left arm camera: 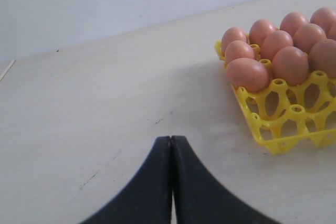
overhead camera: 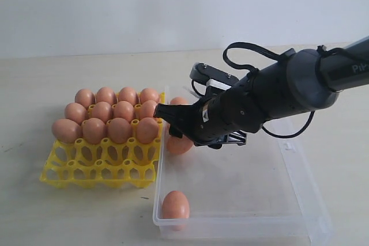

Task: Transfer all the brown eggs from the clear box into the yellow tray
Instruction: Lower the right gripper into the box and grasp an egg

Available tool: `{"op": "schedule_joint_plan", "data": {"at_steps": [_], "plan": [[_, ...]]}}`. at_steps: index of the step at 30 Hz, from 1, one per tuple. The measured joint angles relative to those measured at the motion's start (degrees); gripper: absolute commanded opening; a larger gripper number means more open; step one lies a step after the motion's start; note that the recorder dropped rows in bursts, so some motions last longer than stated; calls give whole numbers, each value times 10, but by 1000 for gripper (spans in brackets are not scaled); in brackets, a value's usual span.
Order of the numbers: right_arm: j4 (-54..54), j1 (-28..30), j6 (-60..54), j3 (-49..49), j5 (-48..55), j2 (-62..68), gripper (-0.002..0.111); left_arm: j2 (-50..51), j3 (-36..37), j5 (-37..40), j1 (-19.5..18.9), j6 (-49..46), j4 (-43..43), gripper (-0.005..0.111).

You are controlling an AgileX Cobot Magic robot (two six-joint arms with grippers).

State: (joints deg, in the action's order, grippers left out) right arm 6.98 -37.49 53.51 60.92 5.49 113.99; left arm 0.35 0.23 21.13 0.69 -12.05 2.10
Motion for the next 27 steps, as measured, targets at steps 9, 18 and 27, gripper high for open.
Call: {"op": "schedule_joint_plan", "data": {"at_steps": [9,18,27], "plan": [[0,0,-3,0,-1,1,61,0,0,0,0,0,0,0],[-9,0,-4,0,28,1,61,0,0,0,0,0,0,0],[-11,0,-6,0,30,1,35,0,0,0,0,0,0,0]]}}
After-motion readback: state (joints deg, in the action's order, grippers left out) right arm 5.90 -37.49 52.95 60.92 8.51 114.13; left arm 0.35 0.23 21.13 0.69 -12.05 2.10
